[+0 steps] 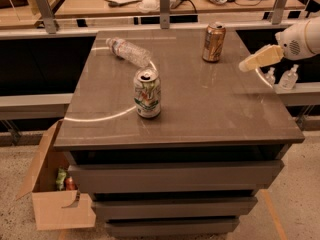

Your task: Move orange can near water bottle

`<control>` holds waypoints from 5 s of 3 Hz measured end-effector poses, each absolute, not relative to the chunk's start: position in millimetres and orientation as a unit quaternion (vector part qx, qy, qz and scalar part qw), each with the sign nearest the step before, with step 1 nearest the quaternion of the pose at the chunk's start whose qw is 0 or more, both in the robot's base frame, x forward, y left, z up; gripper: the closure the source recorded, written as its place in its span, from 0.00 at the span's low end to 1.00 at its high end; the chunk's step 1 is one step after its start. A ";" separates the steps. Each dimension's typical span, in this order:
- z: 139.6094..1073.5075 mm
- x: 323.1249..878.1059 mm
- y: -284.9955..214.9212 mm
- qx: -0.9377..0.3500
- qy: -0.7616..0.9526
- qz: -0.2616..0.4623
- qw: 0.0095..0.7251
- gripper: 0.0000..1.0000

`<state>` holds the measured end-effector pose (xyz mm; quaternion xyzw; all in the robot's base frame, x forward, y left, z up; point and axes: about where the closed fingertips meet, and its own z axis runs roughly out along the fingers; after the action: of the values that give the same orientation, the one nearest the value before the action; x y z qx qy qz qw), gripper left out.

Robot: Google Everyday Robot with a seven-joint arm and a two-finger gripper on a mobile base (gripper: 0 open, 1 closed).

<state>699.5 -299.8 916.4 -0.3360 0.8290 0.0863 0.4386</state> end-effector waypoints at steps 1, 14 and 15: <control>910.7 706.1 -301.5 -0.333 0.829 0.090 0.440 0.00; 894.7 823.7 -154.4 -0.331 0.756 0.158 0.542 1.00; 895.7 826.0 -119.2 -0.337 0.760 0.180 0.526 1.00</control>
Offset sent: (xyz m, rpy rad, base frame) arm 0.0075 -0.0003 -0.0083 0.0674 -0.0256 -0.0309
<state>826.0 -119.2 895.7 -0.3371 0.7597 0.1799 0.5262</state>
